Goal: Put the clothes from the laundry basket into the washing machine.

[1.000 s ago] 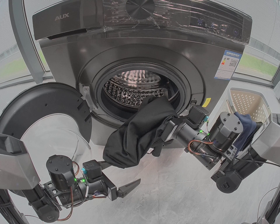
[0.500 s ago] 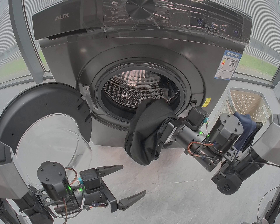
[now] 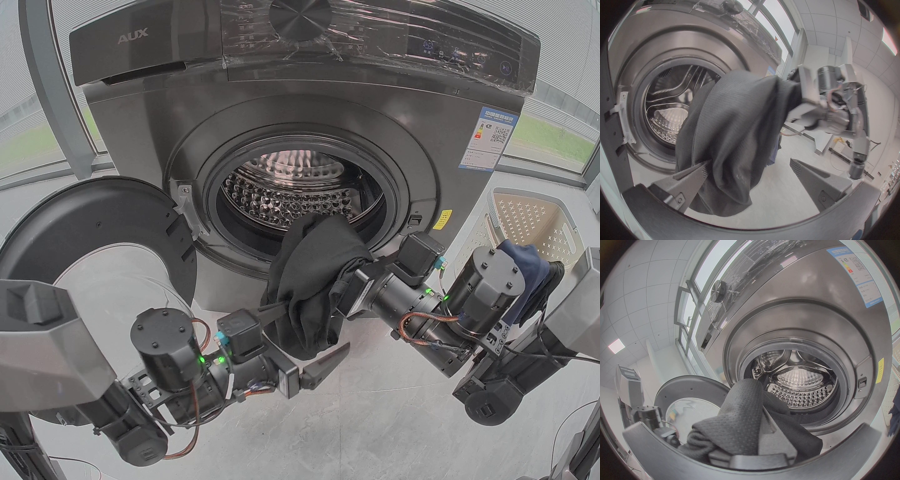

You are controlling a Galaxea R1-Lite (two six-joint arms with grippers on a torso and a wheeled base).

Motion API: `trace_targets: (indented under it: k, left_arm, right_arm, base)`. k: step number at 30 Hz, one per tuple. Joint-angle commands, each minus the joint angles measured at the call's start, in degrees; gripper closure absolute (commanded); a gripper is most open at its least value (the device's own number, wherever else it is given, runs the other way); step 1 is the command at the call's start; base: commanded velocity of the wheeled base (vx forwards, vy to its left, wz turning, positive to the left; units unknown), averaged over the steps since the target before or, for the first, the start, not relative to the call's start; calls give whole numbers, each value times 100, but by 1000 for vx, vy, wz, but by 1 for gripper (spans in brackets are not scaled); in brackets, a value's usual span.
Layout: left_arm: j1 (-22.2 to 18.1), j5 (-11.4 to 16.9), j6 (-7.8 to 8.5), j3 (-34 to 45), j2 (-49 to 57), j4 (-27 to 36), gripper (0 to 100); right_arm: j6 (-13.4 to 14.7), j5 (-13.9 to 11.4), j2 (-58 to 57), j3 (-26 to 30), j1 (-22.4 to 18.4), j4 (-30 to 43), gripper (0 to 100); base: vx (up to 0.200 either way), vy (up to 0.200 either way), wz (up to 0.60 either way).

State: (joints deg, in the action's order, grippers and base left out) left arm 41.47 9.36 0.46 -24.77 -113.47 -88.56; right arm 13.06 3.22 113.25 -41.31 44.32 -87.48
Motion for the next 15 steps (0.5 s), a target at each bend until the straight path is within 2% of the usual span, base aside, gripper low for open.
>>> trace_targets:
  k: [1, 6, 15]
  left_arm:
    - [-298, -40, 15, -942, -1081, -3, 0]
    - [-386, -75, 6, -1381, -1432, -3, 0]
    - [-614, -444, -38, -1988, -1696, 6, 0]
  right_arm:
    - [4, 3, -22, 53, 164, -15, 100]
    - [13, 3, -57, 124, 252, -24, 100]
    - [30, 3, -93, 220, 349, -24, 100]
  base:
    - [0, 0, 0]
    - [0, 0, 0]
    - [0, 0, 0]
